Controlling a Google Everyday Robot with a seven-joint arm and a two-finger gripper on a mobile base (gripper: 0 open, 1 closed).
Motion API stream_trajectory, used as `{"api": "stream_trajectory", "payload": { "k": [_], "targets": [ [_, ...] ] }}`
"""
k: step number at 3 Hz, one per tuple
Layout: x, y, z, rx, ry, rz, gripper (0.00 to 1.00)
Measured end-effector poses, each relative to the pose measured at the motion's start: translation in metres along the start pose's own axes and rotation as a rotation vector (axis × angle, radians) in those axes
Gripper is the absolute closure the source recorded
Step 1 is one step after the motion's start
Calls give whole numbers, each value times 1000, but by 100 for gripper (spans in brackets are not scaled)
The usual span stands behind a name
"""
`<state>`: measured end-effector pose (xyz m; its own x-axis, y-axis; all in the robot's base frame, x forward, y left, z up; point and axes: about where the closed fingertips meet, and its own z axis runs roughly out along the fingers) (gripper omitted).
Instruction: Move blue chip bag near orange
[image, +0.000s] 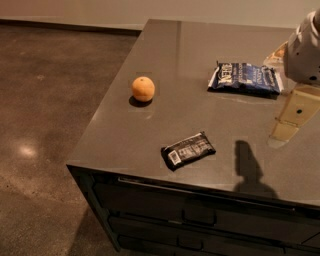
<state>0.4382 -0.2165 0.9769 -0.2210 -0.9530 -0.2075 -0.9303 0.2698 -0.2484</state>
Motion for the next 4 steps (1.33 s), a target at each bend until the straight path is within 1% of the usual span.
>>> {"api": "stream_trajectory", "payload": {
  "k": [1,2,3,4],
  "targets": [
    [0,0,0,0,0,0,0],
    [7,-26,10,7,-9,33,0],
    [13,-72,34,14,-26,62,0],
    [28,-136,68,29,-46,120,0]
  ]
}}
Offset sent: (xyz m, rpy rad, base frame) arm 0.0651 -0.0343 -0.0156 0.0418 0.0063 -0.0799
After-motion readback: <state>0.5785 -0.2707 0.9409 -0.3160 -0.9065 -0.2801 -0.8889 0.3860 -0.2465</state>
